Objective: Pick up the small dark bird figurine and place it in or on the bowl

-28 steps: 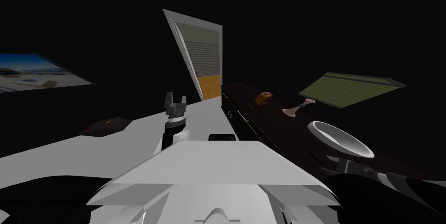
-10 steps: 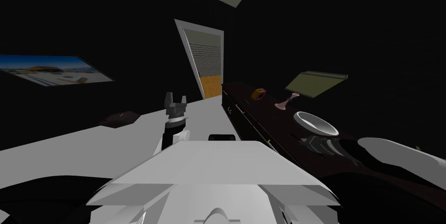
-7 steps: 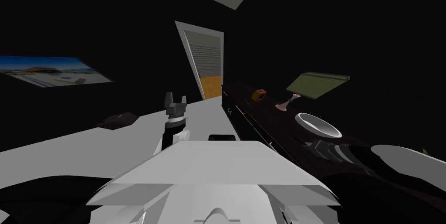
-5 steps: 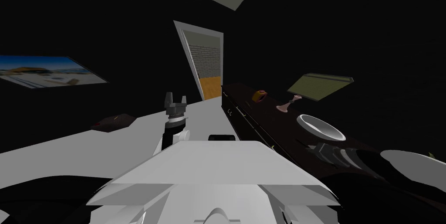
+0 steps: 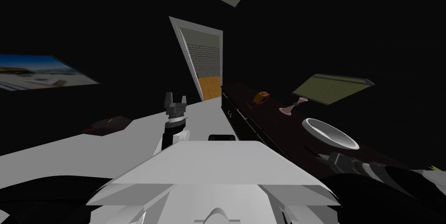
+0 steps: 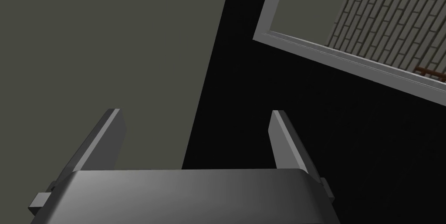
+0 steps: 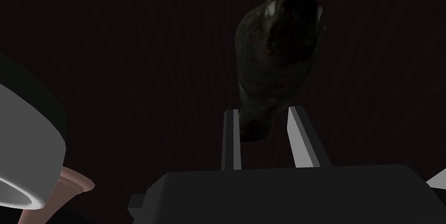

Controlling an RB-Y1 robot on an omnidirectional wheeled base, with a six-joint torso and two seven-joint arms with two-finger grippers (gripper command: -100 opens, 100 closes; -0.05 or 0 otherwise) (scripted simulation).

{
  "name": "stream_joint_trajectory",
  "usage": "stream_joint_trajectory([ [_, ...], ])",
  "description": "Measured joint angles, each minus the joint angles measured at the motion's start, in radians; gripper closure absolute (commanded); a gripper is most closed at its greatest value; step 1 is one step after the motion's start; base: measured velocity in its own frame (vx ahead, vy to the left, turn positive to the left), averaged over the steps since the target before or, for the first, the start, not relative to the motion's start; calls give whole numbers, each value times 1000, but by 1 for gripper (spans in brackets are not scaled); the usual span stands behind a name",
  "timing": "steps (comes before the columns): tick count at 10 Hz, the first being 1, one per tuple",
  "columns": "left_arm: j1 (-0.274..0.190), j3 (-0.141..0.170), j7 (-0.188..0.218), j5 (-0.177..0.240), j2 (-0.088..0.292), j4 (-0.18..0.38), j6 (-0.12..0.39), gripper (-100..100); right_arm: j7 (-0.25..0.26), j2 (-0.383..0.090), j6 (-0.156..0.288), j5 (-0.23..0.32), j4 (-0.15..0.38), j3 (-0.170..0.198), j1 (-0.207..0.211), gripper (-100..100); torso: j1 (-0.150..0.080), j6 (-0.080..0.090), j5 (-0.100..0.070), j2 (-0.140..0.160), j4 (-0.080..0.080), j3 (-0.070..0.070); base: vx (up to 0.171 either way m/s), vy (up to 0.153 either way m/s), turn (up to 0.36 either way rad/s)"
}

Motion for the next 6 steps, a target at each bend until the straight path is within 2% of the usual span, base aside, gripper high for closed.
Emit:
stream_joint_trajectory([
  [6, 0, 0, 0, 0, 0, 0, 0, 0, 159, 92, -81, -2, 56, -125, 78, 100, 1, 0, 1, 1, 0, 1, 96, 14, -20],
])
